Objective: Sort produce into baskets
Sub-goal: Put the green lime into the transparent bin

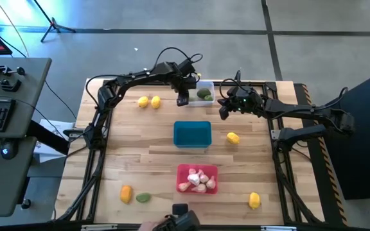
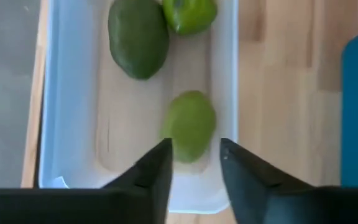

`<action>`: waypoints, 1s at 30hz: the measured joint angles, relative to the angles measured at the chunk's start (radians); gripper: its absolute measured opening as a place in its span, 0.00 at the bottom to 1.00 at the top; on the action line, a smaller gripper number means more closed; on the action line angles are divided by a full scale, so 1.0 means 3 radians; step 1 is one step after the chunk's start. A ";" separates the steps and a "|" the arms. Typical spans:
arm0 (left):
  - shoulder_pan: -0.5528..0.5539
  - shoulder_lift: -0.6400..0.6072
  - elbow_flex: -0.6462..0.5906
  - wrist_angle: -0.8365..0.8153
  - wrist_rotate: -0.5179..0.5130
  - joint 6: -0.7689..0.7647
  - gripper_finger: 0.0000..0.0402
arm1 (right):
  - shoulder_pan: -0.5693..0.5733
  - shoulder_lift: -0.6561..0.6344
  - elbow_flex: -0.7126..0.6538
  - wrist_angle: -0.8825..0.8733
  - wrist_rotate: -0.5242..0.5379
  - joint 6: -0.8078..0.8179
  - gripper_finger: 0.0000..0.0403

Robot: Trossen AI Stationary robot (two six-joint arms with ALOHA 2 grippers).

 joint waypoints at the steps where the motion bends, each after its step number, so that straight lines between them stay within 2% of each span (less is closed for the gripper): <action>1: -0.0012 -0.0038 0.0000 0.0007 0.0007 -0.0016 0.25 | 0.0001 0.0000 0.0000 0.0000 -0.0018 -0.0018 0.00; 5: -0.0072 -0.0220 0.0000 0.0025 0.0017 -0.0194 0.10 | 0.0000 0.0000 0.0000 0.0001 -0.0052 -0.0093 0.00; 8: -0.0141 -0.0335 0.0000 0.0017 0.0018 -0.0378 0.02 | 0.0001 0.0000 0.0000 0.0001 -0.0060 -0.0198 0.00; 14: -0.0331 -0.0436 0.0000 0.0057 -0.0004 -0.0850 0.00 | 0.0001 0.0000 0.0000 0.0047 -0.0211 -0.0370 0.00; 16: -0.0417 -0.0434 -0.0032 0.0232 -0.0092 -0.1025 0.00 | 0.0001 0.0000 0.0000 0.0072 -0.0223 -0.0460 0.00; 23: -0.0825 -0.0442 -0.0546 0.1222 -0.0480 -0.1517 0.00 | 0.0001 0.0000 0.0000 0.0095 -0.0228 -0.0565 0.00; 30: -0.1169 -0.0485 -0.1096 0.1710 -0.0634 -0.1877 0.00 | 0.0001 0.0000 0.0000 0.0144 -0.0330 -0.0565 0.00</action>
